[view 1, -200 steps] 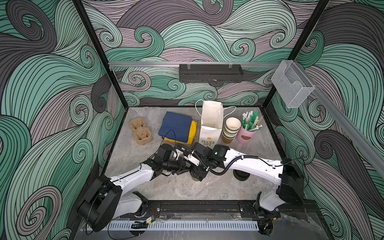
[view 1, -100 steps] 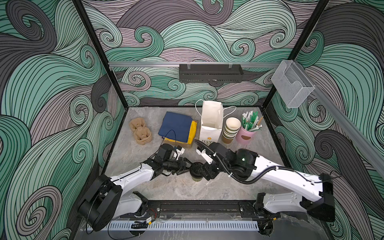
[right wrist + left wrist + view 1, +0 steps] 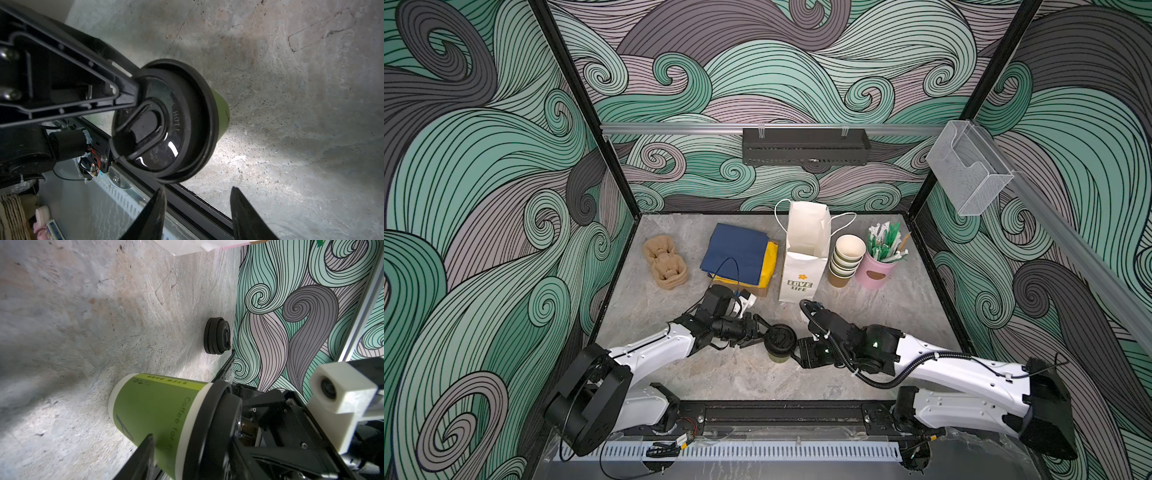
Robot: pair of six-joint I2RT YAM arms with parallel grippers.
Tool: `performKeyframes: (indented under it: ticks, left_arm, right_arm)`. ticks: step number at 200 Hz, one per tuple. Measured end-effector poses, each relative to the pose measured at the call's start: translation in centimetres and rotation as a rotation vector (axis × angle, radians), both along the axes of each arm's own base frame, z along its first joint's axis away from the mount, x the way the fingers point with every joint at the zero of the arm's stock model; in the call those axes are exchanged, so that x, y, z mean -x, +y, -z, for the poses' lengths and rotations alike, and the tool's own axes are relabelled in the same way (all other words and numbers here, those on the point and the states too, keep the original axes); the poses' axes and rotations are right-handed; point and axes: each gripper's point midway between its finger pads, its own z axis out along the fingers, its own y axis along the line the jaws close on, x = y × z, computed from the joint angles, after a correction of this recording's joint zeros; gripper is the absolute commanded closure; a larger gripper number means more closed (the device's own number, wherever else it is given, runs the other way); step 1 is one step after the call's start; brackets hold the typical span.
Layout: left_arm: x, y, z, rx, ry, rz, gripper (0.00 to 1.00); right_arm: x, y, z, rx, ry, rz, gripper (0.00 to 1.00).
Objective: Pack the takeout coffee
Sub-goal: 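Tip the cup sideways with the left gripper while the right holds the lid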
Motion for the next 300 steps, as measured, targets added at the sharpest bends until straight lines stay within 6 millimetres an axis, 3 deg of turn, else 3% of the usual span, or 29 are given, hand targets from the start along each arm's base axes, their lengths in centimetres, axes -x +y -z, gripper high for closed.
performKeyframes:
  ticks: [168,201,219,244,269,300]
  left_arm:
    - [-0.2,-0.2,0.0,-0.016,-0.029,0.011,0.51]
    - [-0.4,-0.2,-0.1,-0.022,-0.039,0.006,0.51]
    - [-0.4,-0.2,-0.1,-0.023,-0.041,0.007,0.51]
    - [-0.4,-0.3,-0.1,-0.024,-0.04,0.012,0.52]
    - [-0.4,-0.3,-0.1,-0.024,-0.04,0.013,0.52]
    - [-0.4,-0.3,-0.1,-0.024,-0.04,0.014,0.52]
  right_arm:
    - [-0.3,0.5,1.3,0.075,0.092,0.084,0.58]
    - [-0.3,0.7,1.1,0.085,0.104,0.082,0.54]
    - [-0.3,0.8,0.6,0.072,0.082,0.054,0.57]
    - [-0.7,0.1,-0.8,0.034,0.027,0.051,0.63]
    - [-2.6,-1.4,-2.7,-0.033,-0.02,0.139,0.68]
    - [-3.9,-2.7,-1.4,-0.034,0.001,0.217,0.71]
